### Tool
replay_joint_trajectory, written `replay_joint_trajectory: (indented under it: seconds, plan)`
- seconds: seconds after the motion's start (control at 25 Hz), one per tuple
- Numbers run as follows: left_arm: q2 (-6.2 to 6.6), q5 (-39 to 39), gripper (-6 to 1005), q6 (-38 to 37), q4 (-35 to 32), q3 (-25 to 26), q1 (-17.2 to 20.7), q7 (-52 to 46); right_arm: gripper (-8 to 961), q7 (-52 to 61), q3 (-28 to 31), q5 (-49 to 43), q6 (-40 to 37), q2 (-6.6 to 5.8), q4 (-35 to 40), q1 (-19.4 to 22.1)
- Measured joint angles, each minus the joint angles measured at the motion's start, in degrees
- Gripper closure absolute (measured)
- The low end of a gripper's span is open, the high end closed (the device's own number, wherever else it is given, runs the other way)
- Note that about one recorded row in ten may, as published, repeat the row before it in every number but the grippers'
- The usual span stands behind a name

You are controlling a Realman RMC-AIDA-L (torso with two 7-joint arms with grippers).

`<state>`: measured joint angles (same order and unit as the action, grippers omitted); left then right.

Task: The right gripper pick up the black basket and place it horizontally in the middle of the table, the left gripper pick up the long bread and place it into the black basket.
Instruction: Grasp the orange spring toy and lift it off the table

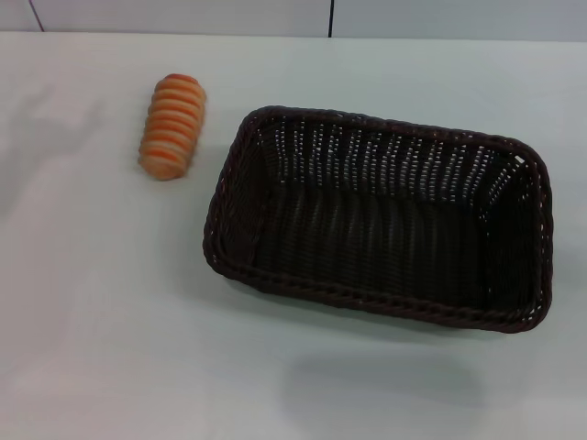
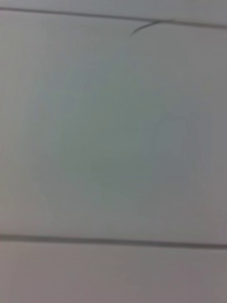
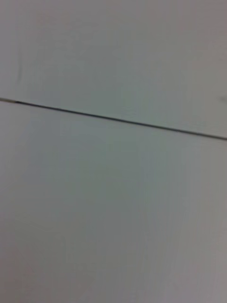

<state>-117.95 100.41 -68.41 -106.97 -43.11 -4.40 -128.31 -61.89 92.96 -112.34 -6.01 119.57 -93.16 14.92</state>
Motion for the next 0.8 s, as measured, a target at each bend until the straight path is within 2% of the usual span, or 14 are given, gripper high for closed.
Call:
replay_joint_trajectory:
  seconds: [0.04,0.28,0.32,0.36,0.4,0.44,0.56,0.6,0.68,0.72,0.76,0.8]
  plan:
    - [0.0,4.3,190,-2.0,-2.2,-0.8,-2.0,-4.3,480,0.0,0.2,0.3,0.0,-0.07,0.7,-0.2]
    - [0.05,14.4,191,-5.4,-4.9,-3.7,-9.5,-10.5,480,0.1,2.2,0.7,0.8,-0.24,4.0,-1.3]
    - [0.09,16.7,191,-6.6,-4.9,-4.1,-11.7,-11.5,480,0.1,2.4,0.7,0.9,-0.24,4.1,-1.3]
    - [0.14,21.4,191,-9.9,-4.8,-4.3,-15.8,-13.9,480,0.1,2.7,0.7,1.4,-0.24,4.1,-1.3]
    - [0.14,21.4,191,-9.9,-4.8,-4.3,-15.8,-13.9,480,0.1,2.7,0.7,1.4,-0.24,4.1,-1.3]
    - [0.18,24.2,191,-12.1,-4.7,-4.4,-18.3,-15.5,480,0.1,2.7,0.7,1.6,-0.24,4.1,-1.3]
    - [0.79,37.1,191,-21.7,-2.7,-4.0,-29.9,-21.5,480,-0.2,2.7,0.6,2.1,-0.22,4.0,-1.2]
    - [0.79,37.1,191,-21.7,-2.7,-4.0,-29.9,-21.5,480,-0.2,2.7,0.6,2.1,-0.22,4.0,-1.2]
    - [0.81,42.3,191,-24.6,-0.1,-4.1,-34.4,-22.6,480,-0.3,2.5,0.3,2.1,-0.19,4.1,-1.1]
    - [0.81,42.3,191,-24.6,-0.1,-4.1,-34.4,-22.6,480,-0.4,2.4,0.3,2.1,-0.18,4.2,-1.1]
    - [0.59,47.4,191,-25.1,3.3,-5.0,-38.1,-23.1,480,-0.5,2.2,0.2,2.1,-0.18,4.3,-1.2]
    - [0.52,48.5,191,-25.2,4.0,-5.1,-38.8,-23.2,480,-0.5,2.2,0.2,2.1,-0.18,4.3,-1.2]
